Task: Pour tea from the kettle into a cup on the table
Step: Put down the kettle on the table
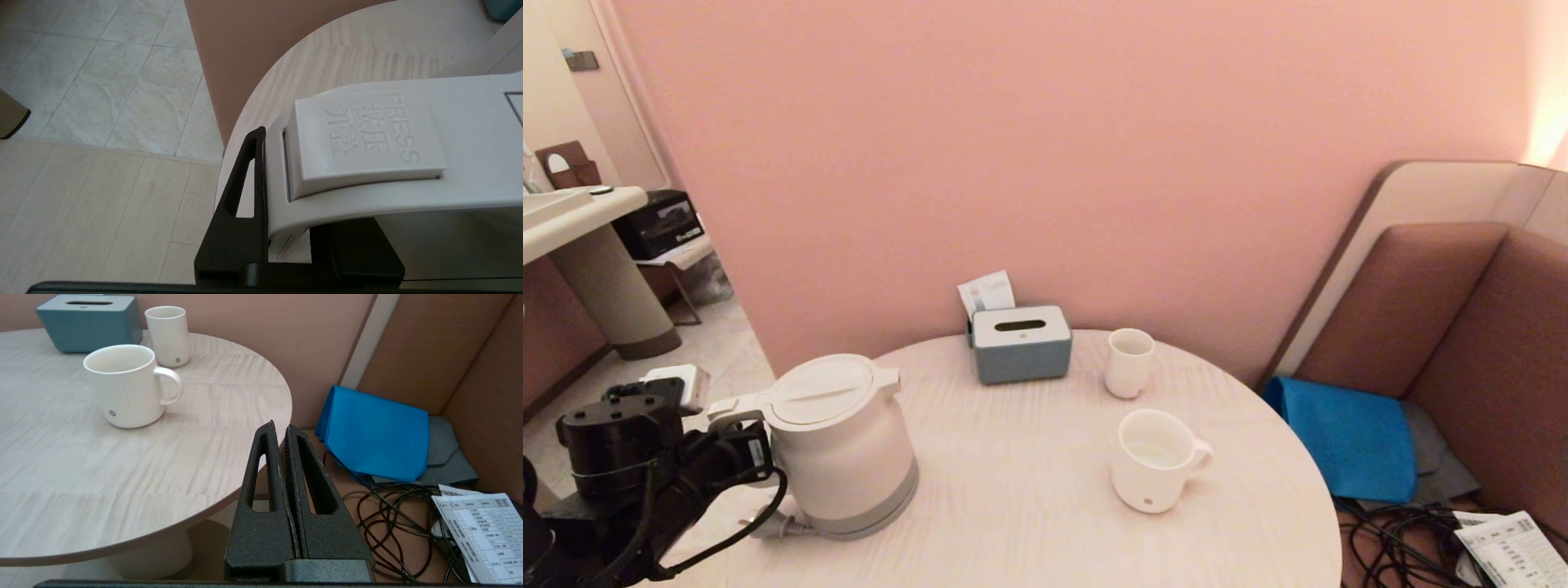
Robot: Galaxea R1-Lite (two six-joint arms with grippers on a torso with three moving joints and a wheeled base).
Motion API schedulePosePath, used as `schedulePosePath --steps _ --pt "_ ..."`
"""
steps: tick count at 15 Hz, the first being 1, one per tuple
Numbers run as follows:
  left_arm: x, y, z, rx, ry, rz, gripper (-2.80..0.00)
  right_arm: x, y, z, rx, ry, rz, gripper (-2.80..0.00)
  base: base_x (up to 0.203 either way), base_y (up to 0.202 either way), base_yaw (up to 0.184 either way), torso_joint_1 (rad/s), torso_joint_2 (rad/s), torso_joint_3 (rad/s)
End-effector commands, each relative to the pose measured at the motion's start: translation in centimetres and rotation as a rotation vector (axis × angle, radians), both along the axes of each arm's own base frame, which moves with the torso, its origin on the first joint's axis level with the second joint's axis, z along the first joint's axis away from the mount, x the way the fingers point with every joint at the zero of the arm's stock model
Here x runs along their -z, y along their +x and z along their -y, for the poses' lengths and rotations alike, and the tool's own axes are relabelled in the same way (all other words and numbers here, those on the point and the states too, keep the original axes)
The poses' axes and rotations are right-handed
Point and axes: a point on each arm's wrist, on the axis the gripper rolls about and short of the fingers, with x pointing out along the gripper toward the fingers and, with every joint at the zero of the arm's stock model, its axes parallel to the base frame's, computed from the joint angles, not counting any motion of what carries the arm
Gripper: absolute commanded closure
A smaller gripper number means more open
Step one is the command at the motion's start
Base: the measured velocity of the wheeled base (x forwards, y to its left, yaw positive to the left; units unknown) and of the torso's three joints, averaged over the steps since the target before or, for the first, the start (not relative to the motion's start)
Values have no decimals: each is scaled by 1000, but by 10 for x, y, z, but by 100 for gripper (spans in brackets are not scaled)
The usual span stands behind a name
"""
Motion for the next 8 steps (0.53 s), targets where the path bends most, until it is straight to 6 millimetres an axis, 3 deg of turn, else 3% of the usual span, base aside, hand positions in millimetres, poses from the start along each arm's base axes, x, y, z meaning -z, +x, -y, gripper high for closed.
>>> schedulePosePath --steps 1,5,8 --pt "-3 10 1 4 1 33 0 0 0 0 -1 0 -1 0 0 0 0 0 0 0" --pt "-5 17 10 38 7 48 0 0 0 0 0 0 -1 0 0 0 0 0 0 0" --pt "7 23 14 51 8 5 0 0 0 0 0 0 -1 0 0 0 0 0 0 0"
